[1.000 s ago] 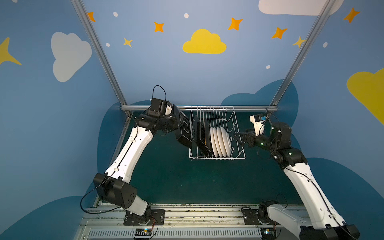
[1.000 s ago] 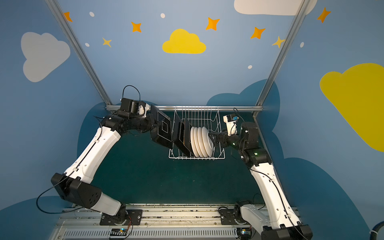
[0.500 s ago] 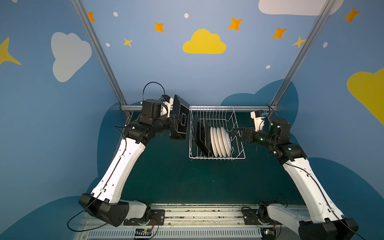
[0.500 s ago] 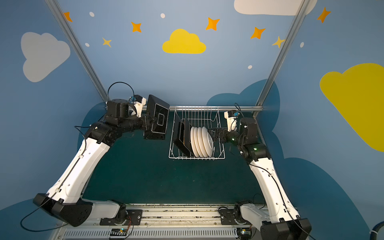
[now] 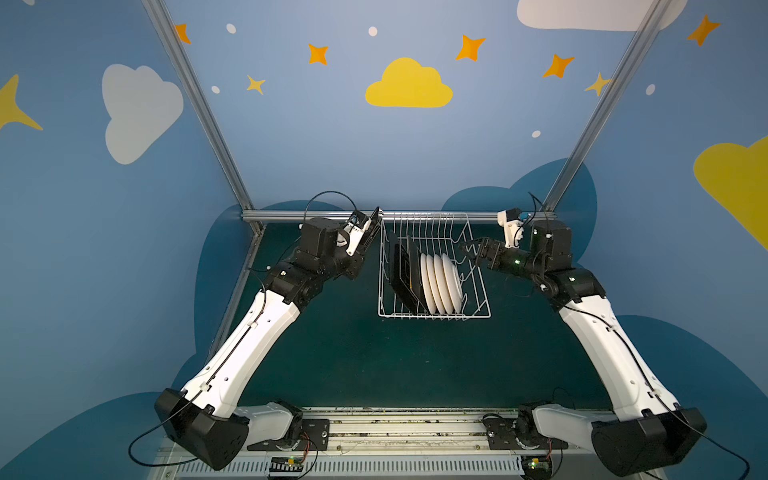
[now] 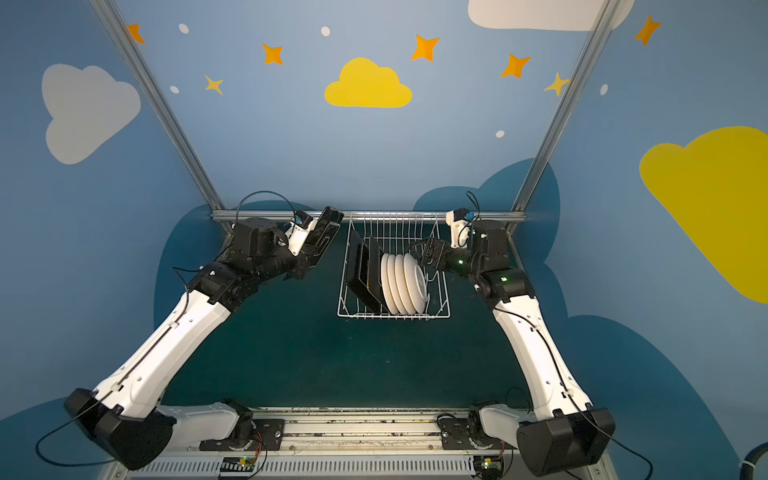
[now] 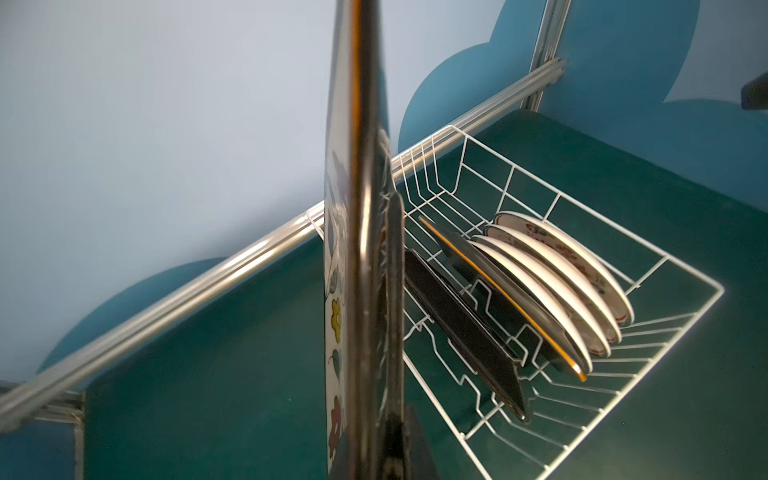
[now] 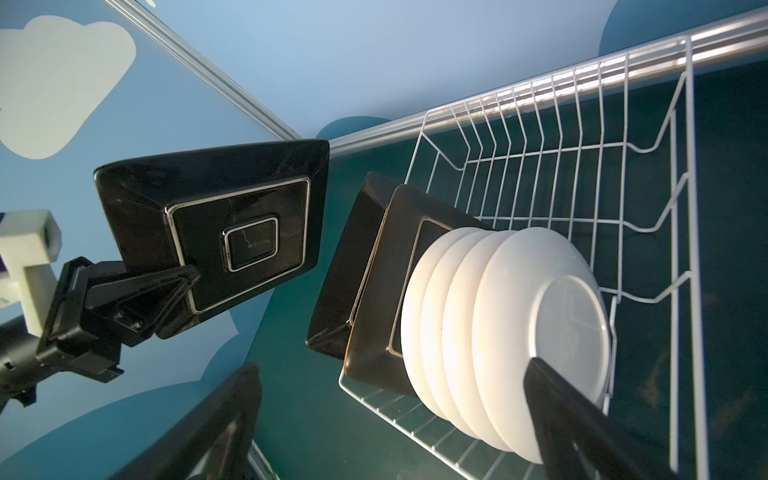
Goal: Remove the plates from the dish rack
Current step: 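Lift the flowered plate up out of the rack with the left gripper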
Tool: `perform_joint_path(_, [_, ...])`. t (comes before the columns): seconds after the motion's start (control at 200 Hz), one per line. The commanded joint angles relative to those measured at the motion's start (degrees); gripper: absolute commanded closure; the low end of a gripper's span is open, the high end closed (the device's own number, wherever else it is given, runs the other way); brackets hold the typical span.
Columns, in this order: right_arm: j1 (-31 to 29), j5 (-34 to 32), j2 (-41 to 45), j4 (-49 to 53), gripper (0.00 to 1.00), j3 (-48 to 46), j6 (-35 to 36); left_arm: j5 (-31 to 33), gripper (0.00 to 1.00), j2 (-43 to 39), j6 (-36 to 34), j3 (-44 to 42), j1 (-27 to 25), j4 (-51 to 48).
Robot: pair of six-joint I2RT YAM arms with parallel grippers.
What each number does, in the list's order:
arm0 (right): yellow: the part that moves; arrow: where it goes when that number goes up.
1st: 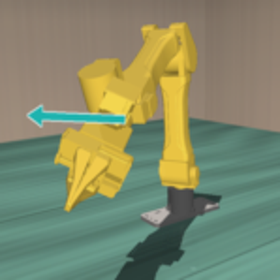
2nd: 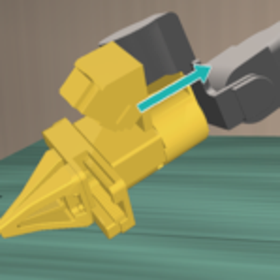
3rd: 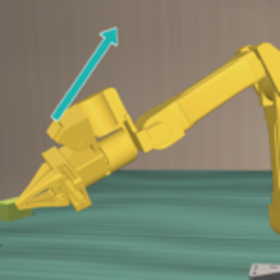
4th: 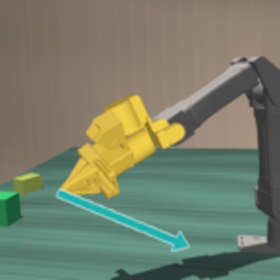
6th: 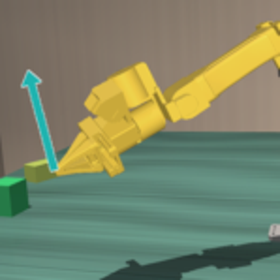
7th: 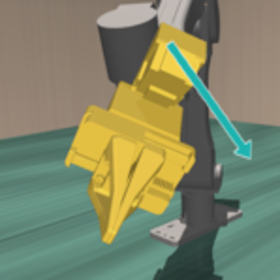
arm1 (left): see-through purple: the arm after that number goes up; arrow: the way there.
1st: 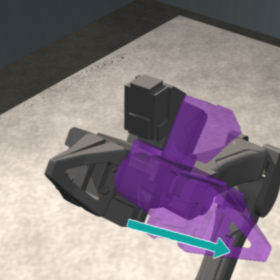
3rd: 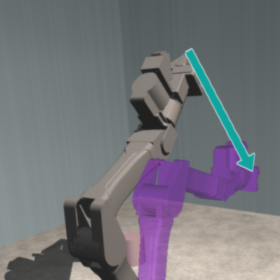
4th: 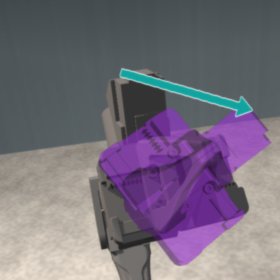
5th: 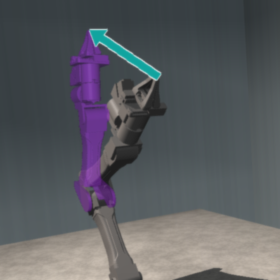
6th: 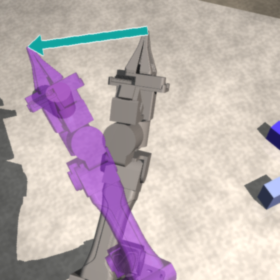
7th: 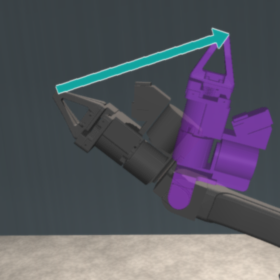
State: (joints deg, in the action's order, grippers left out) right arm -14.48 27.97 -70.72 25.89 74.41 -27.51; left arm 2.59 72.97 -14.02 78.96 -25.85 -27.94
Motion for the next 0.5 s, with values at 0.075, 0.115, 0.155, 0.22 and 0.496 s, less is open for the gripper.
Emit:
perform_joint_path(0.075, [-2.01, 2.25, -2.66, 0.07, 0.02, 5.38, -4.28, 2.13, 0.97, -5.65, -16.4, -2.57, -2.58, 21.18])
perform_joint_path(0.115, [-2.44, 2.35, -3.15, 0.15, 0.02, 6.13, -4.87, 2.73, 0.97, -5.93, -18.25, -3.37, -3.16, 22.12])
perform_joint_path(0.155, [-2.72, 2.68, -3.73, -0.19, 0.02, 6.79, -5.61, 3.33, 0.97, -6.13, -19.96, -3.99, -3.7, 22.89])
perform_joint_path(0.22, [-3.19, 3.19, -4.56, -0.72, 0.02, 7.63, -6.86, 3.91, 0.97, -6.34, -22.75, -4.83, -4.66, 23.95])
perform_joint_path(0.496, [-4.76, 4.2, -8.64, -0.71, 0.02, 11.68, -10.74, 4.25, 0.97, -7.86, -32.84, -9.3, -7.79, 29.79])
